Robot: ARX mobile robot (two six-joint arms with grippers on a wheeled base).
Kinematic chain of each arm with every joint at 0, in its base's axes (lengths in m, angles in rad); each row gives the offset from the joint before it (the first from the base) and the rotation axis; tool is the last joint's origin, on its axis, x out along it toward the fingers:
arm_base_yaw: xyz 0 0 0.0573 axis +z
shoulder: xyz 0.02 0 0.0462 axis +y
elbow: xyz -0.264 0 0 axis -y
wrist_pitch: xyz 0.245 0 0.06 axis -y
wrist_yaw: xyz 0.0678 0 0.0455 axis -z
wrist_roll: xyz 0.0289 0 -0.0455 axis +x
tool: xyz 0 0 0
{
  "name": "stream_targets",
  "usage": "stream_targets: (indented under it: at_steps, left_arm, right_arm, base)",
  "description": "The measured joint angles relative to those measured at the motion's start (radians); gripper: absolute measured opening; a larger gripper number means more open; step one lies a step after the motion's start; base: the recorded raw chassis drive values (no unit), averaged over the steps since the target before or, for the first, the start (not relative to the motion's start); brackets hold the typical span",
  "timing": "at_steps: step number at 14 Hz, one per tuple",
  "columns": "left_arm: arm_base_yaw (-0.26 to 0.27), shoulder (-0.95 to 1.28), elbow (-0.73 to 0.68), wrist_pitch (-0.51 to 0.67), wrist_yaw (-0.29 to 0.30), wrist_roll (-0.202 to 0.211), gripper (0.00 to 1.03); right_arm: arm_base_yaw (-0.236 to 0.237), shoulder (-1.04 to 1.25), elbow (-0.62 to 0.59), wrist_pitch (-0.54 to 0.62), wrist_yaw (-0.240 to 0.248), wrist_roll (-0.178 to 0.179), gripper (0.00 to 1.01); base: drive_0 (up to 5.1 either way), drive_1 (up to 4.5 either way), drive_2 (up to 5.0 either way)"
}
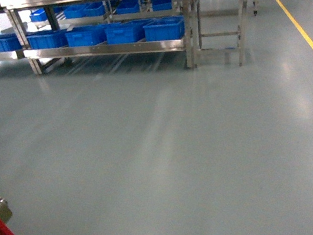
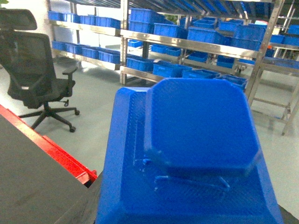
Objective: Pick blue part to blue bin on bottom shelf
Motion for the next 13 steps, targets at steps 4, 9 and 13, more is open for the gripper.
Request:
stream_targets:
  at_steps: [4, 9, 13]
  left_arm:
    - [0.0, 0.0, 0.0, 0.0, 0.0, 0.0, 0.44]
    - [0.0, 0.0, 0.0, 0.0, 0.0, 0.0, 0.44]
    - [0.0, 0.0, 0.0, 0.0, 0.0, 0.0, 0.43]
  right_arm:
    - [0.0, 0.0, 0.0, 0.0, 0.0, 0.0, 0.98]
    - [0.0, 0.0, 0.0, 0.0, 0.0, 0.0, 0.98]
    - [0.0, 0.0, 0.0, 0.0, 0.0, 0.0, 0.98]
  base:
    - [-1.7, -1.66, -1.7]
    - [-1.6, -1.58, -1.6]
    - [-1.4, -0.39, -2.4]
